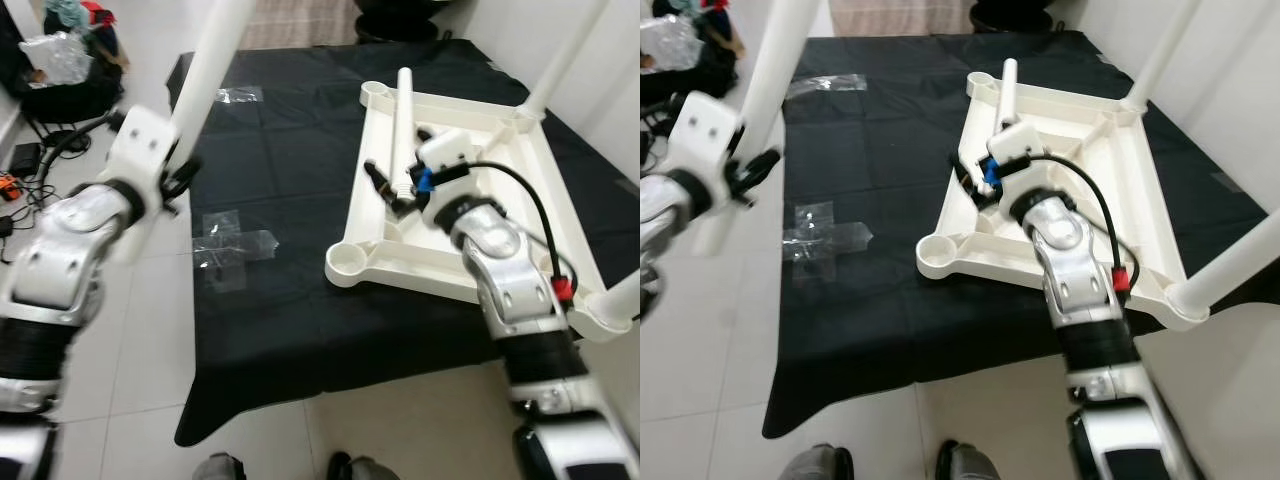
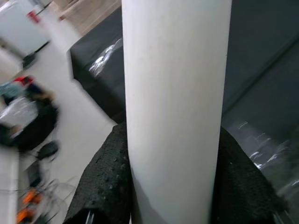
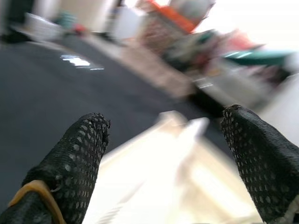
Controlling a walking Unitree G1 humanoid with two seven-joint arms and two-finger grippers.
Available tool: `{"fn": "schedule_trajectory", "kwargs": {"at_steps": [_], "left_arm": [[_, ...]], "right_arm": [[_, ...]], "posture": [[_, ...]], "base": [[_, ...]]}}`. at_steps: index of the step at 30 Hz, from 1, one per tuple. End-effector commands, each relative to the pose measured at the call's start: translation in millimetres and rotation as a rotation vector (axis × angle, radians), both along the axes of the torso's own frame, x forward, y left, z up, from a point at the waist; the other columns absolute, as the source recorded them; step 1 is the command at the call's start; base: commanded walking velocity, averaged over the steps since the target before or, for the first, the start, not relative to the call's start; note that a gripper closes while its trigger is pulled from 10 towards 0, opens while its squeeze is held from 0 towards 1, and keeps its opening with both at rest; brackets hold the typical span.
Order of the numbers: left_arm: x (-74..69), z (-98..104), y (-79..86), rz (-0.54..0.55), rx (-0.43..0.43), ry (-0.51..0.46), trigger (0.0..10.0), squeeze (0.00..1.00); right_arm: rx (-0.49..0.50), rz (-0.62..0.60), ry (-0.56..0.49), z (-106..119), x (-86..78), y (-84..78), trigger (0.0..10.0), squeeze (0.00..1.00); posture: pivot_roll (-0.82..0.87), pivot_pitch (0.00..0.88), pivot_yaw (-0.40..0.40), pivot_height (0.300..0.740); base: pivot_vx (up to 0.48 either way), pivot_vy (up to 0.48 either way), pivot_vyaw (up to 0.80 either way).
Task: Building children table
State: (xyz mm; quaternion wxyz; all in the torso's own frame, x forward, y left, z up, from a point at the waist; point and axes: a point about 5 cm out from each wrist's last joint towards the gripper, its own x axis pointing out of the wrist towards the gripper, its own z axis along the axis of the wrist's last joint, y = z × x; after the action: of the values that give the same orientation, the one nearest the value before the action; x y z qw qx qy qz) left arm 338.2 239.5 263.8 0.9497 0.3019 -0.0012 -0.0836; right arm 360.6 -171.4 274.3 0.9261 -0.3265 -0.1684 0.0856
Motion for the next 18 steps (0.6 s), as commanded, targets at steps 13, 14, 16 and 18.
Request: {"fn": "schedule_trajectory", "kwargs": {"at_steps": [13, 14, 16, 18], "left_arm": [[-1.1, 12.0, -6.5, -0.092, 0.582, -0.077, 10.0, 0.0], [-1.1, 12.0, -6.5, -0.092, 0.582, -0.077, 10.0, 0.0], [0.7, 10.9, -10.9, -0.112, 0.622, -0.086, 10.0, 0.0], [4.8, 5.3, -26.2, -0.164, 0.707, -0.101, 10.0, 0.0]], "right_arm": [[-0.481, 0.072, -0.425, 27.3, -15.3, 55.9, 10.0, 0.0], [-0.481, 0.072, -0.425, 27.3, -15.3, 55.9, 10.0, 0.0], [-0.502, 0.1, -0.435, 24.8, -14.6, 63.1, 10.0, 0.0], [-0.562, 0.145, -0.435, 18.5, -11.4, 79.6, 10.0, 0.0]], "posture": [[0.03, 0.122, -0.053, 0.74], [0.03, 0.122, -0.053, 0.74], [0.03, 0.12, -0.052, 0.74], [0.03, 0.121, -0.052, 0.74]], "base": [[0.0, 0.0, 0.0], [0.0, 0.0, 0.0], [0.0, 0.0, 0.0], [0.0, 0.0, 0.0]]}}
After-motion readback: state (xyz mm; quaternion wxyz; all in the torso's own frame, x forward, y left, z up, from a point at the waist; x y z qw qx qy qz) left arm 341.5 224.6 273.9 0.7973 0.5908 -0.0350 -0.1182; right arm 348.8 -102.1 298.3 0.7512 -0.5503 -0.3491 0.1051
